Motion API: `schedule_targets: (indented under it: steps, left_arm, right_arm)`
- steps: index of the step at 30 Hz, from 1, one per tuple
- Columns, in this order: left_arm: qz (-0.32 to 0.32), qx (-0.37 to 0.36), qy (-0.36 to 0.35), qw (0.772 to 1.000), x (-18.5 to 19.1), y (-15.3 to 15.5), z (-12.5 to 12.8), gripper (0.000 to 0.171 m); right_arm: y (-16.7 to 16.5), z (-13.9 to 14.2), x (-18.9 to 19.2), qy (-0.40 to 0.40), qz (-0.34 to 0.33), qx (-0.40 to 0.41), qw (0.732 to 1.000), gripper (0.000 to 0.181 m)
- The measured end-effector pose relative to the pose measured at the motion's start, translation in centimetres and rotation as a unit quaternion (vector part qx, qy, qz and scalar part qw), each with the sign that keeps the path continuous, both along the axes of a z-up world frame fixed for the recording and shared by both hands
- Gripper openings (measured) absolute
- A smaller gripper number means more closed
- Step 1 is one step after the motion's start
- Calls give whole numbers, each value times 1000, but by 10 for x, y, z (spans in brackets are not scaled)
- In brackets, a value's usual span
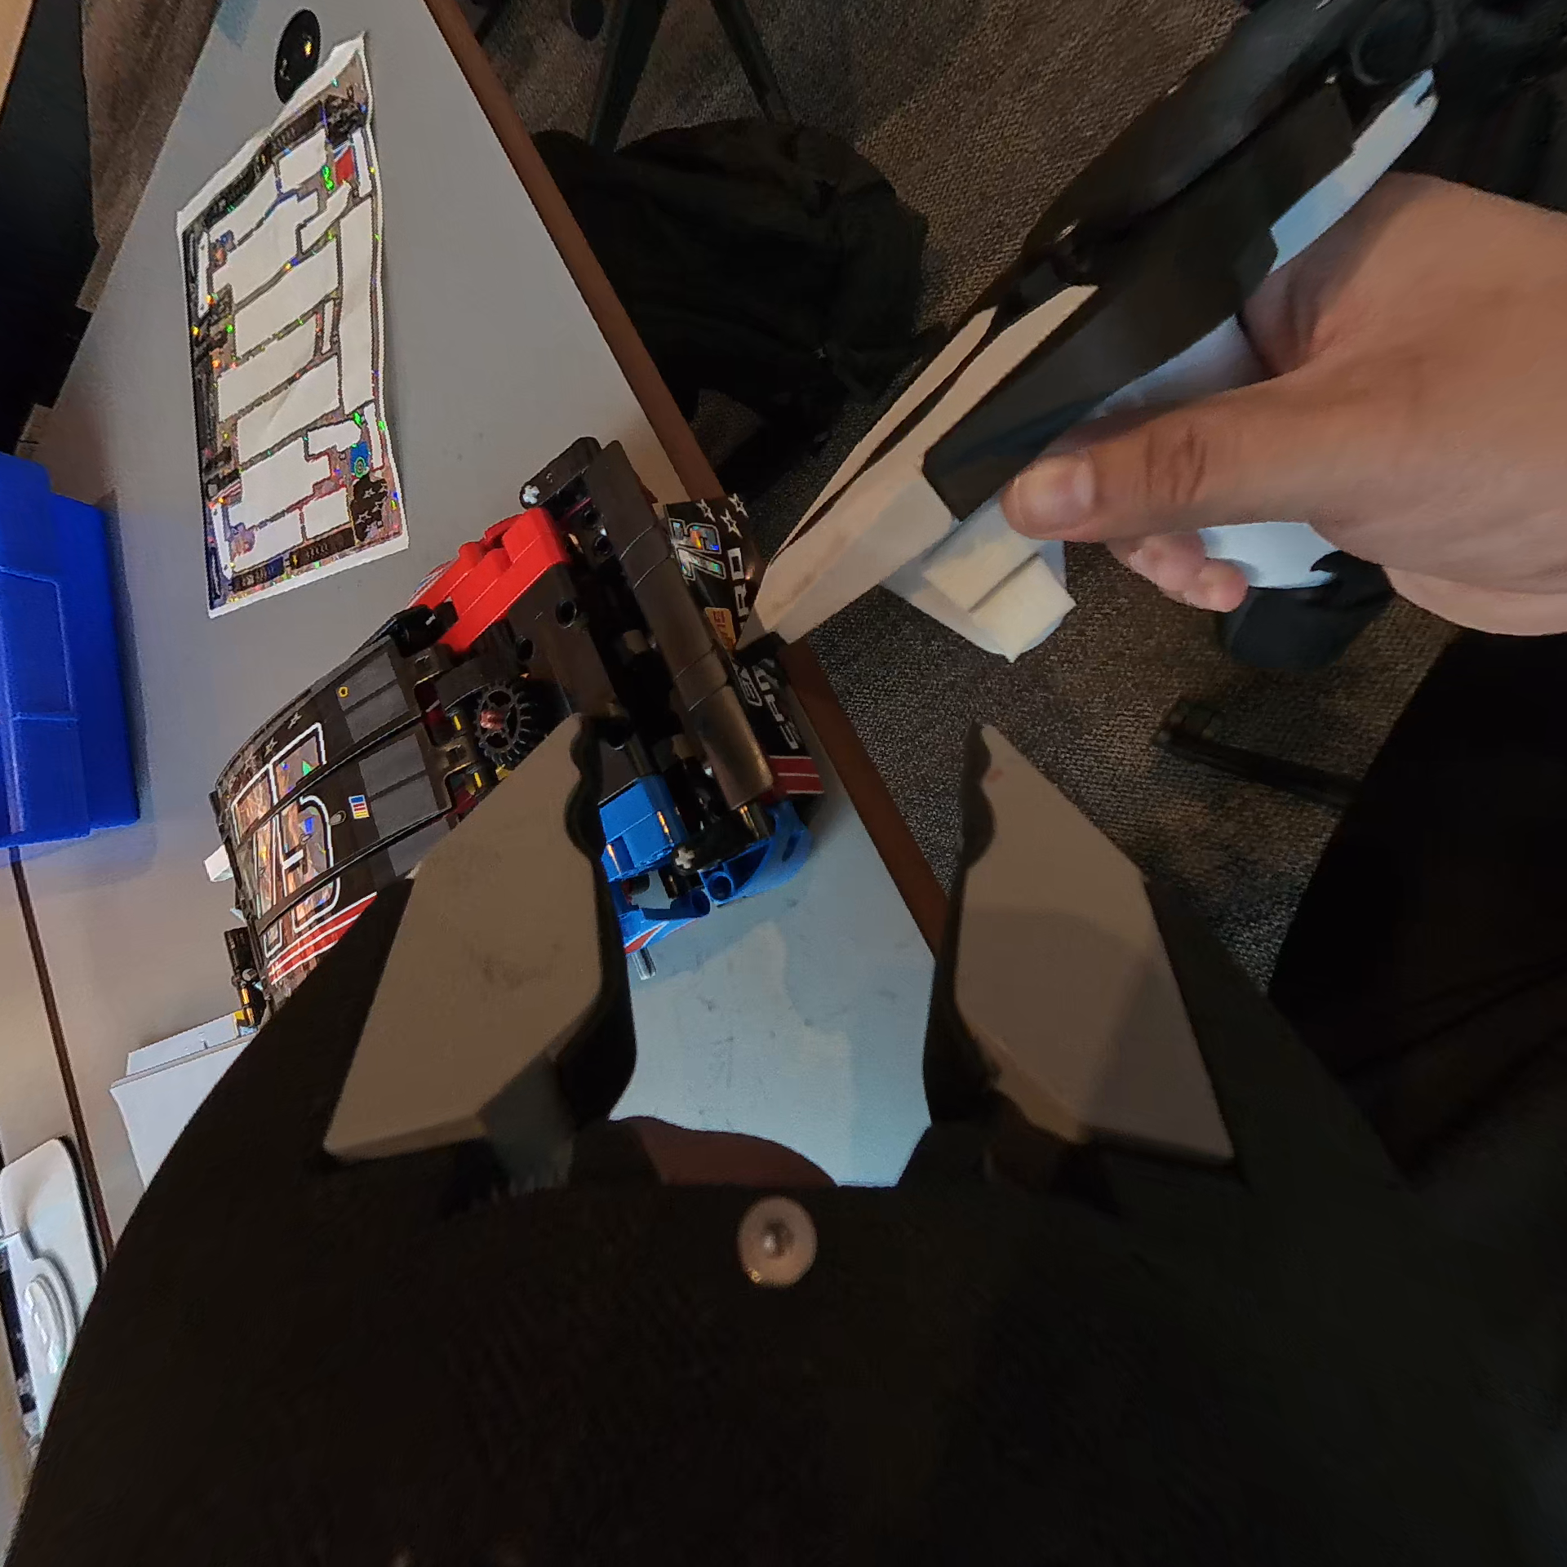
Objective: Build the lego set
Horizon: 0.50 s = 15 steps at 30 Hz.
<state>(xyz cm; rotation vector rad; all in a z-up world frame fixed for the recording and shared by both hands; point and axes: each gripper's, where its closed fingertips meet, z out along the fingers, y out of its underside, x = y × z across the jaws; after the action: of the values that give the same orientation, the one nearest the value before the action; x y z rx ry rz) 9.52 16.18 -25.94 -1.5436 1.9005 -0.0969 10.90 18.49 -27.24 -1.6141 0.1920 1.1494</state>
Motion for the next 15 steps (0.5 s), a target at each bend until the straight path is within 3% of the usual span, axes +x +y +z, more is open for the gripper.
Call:
schedule_targets:
  steps: [9,13,15]
  left_arm:
    - [0,0,-12,1000,0,0,0,81]
    - [4,22,-17,1000,-3,2,0,78]
    - [19,49,-30,998,-4,8,2,67]
  right_arm:
    - [0,0,3,-65,-36,9,997,0]
    - [2,0,1,-28,-33,13,999,2]
    - [2,0,-1,-5,-24,15,1000,2]
